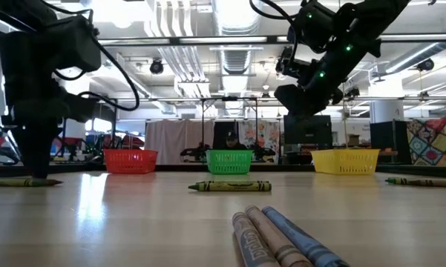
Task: Sort crayons
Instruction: Put the blue crayon into the yellow basket
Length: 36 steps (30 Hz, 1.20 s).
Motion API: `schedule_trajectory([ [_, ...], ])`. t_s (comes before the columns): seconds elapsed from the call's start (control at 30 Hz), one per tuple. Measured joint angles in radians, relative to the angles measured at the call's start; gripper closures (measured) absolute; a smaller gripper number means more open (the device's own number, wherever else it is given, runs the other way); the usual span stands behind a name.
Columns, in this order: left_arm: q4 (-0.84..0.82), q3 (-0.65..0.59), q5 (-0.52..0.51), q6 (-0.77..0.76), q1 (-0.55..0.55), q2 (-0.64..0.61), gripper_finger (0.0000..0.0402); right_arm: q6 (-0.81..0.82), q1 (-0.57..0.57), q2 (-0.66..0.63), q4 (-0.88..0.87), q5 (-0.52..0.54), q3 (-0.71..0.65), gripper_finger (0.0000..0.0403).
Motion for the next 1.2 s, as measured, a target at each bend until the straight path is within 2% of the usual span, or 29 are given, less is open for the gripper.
schedule_trajectory([
  [0.33,-0.002,0.03,0.008,0.075,0.0,0.0,0.029,0.0,0.0,-0.001,0.0,-0.001,0.0,0.0339],
  [0.63,-0.134,0.117,0.047,0.243,-0.002,0.0,0.029,0.0,0.0,-0.001,0.0,-0.001,0.0,0.0339],
  [0.9,-0.122,0.062,0.131,0.274,-0.025,0.0,0.029,-0.008,0.0,-0.001,-0.001,-0.001,0.0,0.0339],
  [1.2,-0.061,0.01,0.101,0.293,-0.038,0.008,0.029,-0.011,0.0,-0.001,-0.001,-0.001,0.0,0.0339],
])
